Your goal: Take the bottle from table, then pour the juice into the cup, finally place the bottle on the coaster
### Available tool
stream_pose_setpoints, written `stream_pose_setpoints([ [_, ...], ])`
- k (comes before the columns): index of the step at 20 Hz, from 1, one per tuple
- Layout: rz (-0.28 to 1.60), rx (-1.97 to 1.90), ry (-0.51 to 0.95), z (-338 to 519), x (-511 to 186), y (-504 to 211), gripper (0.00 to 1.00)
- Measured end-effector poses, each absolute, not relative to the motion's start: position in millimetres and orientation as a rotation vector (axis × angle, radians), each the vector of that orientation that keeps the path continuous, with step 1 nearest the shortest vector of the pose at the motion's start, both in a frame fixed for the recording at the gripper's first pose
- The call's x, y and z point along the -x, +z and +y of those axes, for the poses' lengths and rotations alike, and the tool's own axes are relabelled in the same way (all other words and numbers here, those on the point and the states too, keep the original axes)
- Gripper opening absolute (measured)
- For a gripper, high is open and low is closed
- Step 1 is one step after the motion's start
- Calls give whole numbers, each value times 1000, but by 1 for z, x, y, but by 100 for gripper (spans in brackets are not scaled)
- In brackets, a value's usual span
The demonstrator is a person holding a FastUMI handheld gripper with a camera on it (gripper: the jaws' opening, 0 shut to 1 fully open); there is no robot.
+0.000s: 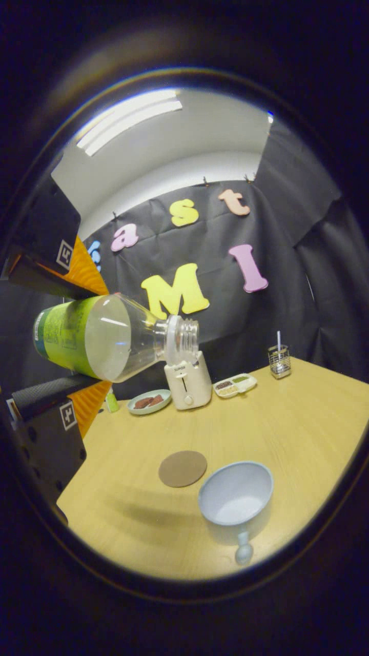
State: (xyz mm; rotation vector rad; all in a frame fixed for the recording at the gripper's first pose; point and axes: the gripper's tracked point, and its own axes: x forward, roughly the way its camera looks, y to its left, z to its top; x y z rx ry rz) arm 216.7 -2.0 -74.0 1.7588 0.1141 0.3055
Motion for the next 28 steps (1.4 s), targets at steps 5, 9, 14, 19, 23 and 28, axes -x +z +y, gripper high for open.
stream_pose_setpoints([
  [5, 151, -1639, 326, 13, -217, -61, 77],
  [9, 164, -1432, 318, 24, -216, -46, 77],
  [14, 227, -1021, 273, 38, -214, -41, 78],
  [19, 279, -546, 171, 40, -223, -54, 78],
  [23, 274, -328, 137, 48, -237, -68, 79],
  [28, 227, -194, 133, 57, -258, -91, 79],
])
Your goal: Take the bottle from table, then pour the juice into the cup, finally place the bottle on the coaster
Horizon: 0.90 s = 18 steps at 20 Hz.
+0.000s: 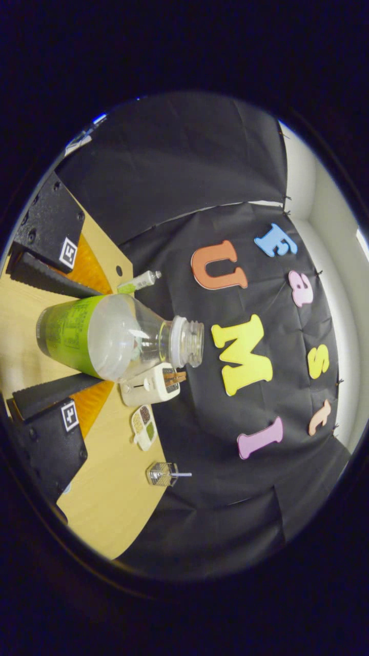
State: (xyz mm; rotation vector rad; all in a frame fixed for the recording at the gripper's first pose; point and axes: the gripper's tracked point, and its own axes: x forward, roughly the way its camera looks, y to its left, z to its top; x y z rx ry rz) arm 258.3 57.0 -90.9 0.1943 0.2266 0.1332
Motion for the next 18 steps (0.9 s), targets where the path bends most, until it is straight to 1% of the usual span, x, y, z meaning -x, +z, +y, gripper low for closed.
stream_pose_setpoints([
  [7, 203, -49, 63, 45, -291, -125, 79],
  [15, 204, 65, -59, 2, -327, -163, 79],
  [18, 215, 77, -71, -8, -336, -179, 79],
])
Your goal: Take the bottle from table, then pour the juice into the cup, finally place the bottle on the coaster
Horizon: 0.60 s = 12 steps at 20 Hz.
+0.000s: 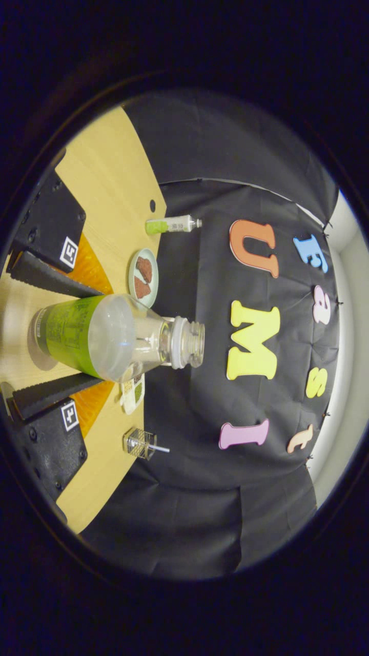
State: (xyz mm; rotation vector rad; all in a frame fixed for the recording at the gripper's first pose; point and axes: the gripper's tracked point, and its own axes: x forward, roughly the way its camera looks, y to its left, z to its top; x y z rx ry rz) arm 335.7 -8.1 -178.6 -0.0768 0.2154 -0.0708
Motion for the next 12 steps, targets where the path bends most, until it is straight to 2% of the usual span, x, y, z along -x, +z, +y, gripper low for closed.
stream_pose_setpoints([
  [12, 213, 54, -86, -21, -341, -211, 81],
])
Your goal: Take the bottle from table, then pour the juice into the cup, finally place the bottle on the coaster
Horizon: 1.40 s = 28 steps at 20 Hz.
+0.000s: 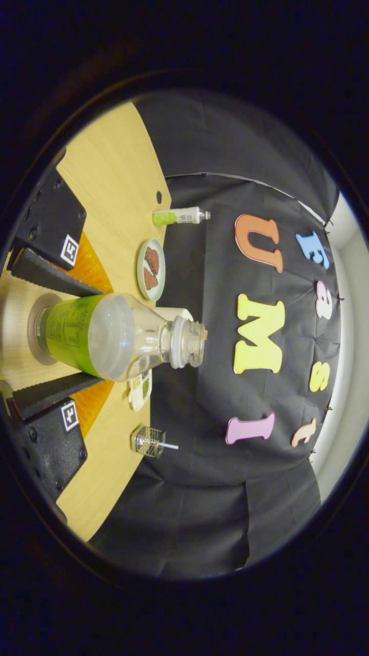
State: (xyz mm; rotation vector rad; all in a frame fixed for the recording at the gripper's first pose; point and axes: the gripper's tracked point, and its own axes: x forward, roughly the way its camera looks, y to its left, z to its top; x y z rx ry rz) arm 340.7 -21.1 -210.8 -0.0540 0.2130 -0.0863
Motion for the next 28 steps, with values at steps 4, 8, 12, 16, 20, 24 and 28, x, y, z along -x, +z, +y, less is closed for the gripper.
stream_pose_setpoints([
  [4, 199, 15, -83, -22, -336, -207, 86],
  [8, 195, 14, -68, -16, -331, -206, 100],
  [12, 180, 42, -72, -13, -320, -192, 100],
  [16, 170, 50, -71, -11, -302, -173, 100],
  [20, 163, 53, -74, -12, -275, -148, 100],
  [24, 146, 57, -93, -22, -240, -129, 100],
  [28, 156, 33, -93, -34, -206, -128, 100],
])
